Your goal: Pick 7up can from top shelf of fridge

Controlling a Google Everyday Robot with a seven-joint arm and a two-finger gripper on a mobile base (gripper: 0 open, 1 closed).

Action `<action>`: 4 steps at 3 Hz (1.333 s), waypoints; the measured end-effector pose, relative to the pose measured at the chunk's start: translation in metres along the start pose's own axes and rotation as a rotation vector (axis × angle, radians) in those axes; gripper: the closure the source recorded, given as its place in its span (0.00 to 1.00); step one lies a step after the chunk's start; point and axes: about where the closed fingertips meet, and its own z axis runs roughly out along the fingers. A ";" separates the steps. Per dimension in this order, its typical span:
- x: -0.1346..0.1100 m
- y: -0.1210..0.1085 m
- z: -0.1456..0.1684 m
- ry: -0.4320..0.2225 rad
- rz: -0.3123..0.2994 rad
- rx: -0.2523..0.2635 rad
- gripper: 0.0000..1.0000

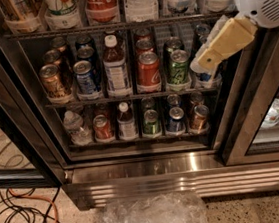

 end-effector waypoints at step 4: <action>-0.001 -0.022 0.015 -0.005 0.027 0.082 0.23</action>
Offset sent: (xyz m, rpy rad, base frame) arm 0.0237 -0.0065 -0.0039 0.0319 -0.0244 -0.0633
